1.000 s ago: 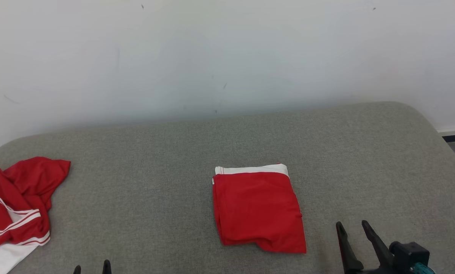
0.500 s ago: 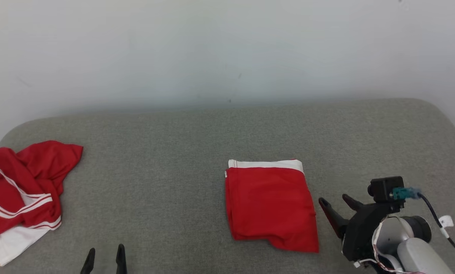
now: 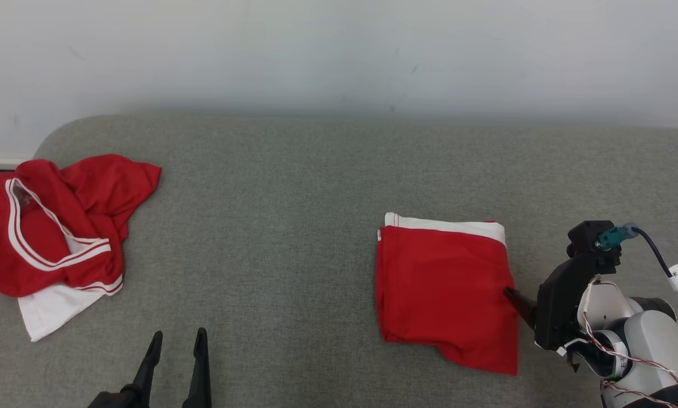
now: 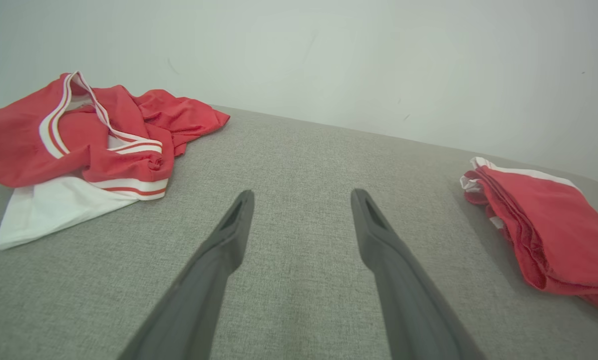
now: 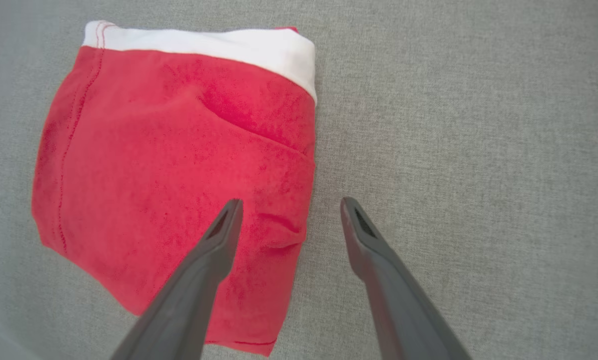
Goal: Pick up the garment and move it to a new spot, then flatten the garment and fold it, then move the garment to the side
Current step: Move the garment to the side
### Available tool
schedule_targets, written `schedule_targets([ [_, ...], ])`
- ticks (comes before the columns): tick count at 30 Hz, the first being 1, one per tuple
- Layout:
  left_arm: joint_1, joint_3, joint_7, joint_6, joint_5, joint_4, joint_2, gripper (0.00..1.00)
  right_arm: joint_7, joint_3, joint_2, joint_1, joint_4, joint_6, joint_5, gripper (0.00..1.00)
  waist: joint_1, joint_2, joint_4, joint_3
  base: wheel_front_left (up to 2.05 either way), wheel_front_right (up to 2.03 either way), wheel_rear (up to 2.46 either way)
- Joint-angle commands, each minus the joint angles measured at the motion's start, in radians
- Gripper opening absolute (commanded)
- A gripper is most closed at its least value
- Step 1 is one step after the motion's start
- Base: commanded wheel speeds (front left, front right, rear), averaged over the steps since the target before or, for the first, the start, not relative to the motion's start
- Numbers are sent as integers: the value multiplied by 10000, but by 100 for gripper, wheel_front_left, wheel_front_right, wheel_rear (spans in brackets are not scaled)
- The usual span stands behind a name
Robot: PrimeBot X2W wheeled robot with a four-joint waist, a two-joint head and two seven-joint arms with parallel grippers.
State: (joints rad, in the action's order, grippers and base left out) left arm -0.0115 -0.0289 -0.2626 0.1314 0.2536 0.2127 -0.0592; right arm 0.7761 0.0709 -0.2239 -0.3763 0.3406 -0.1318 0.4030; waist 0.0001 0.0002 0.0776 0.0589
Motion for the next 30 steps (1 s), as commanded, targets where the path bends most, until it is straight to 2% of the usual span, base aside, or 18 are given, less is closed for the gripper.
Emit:
schedule_targets([
  [1,167,-45,-32,-17,-32,-31,34,100,89,-103,50,-61,43,22,-135,100,-1,-2,451,480,0,0,0],
  [9,554,-306,-32,-17,30,-45,71,100,515,-969,550,-122,273,22,-1033,100,-1,-2,830,1157,0,0,0],
  [18,824,-477,-32,-17,140,59,88,100,855,-1232,956,61,709,22,-1512,100,-1,-2,1038,1550,0,0,0],
  [20,830,-487,-32,-16,134,55,91,100,1001,-1156,996,114,747,22,-1562,25,-1,-2,1039,1559,0,0,0],
  [21,824,-479,-32,-16,126,53,89,100,1046,-1093,981,129,724,22,-1597,4,-1,-2,1031,1555,0,0,0],
  [22,816,-472,-32,-16,117,48,90,100,1071,-1034,926,130,676,22,-1612,0,-1,-2,1015,1550,0,0,0],
  [30,838,-447,-32,-16,159,-133,92,100,1205,-358,105,-256,-5,27,-1713,0,-1,-2,523,1627,0,0,0],
])
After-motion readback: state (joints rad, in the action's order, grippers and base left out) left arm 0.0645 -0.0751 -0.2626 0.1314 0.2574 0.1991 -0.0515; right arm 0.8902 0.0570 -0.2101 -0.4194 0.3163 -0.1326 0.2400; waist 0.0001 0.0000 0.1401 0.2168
